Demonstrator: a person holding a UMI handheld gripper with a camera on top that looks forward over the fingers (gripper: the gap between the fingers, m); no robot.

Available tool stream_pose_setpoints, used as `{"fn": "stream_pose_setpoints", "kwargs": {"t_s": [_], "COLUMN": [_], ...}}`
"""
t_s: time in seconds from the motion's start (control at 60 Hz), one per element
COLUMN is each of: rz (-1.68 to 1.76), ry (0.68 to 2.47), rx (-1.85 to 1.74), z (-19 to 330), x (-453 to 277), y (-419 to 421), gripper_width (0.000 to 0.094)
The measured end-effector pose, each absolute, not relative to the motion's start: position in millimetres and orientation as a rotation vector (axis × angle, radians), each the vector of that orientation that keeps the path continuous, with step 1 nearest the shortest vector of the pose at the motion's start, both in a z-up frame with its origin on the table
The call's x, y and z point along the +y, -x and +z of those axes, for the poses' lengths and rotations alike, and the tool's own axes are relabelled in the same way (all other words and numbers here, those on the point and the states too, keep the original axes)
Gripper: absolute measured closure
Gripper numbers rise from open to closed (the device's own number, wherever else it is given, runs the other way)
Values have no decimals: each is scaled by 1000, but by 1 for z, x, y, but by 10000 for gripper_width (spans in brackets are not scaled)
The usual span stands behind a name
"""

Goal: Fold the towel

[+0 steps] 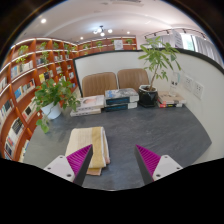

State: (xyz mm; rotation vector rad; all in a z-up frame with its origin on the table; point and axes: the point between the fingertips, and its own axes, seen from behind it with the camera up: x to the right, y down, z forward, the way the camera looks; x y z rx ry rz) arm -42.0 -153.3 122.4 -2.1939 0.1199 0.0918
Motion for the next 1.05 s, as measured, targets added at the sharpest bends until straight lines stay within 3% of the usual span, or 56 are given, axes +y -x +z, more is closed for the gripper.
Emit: {"fn": "stream_pose_setpoints", "kwargs": {"t_s": [0.217, 0.367, 1.05], "rz": [122, 112, 86], "ry": [2131, 2093, 2077], "rx": [33, 18, 11], "z": [195, 217, 216], "x": [-226, -262, -311], "y": [28, 11, -11], "gripper_width": [83, 85, 88]}}
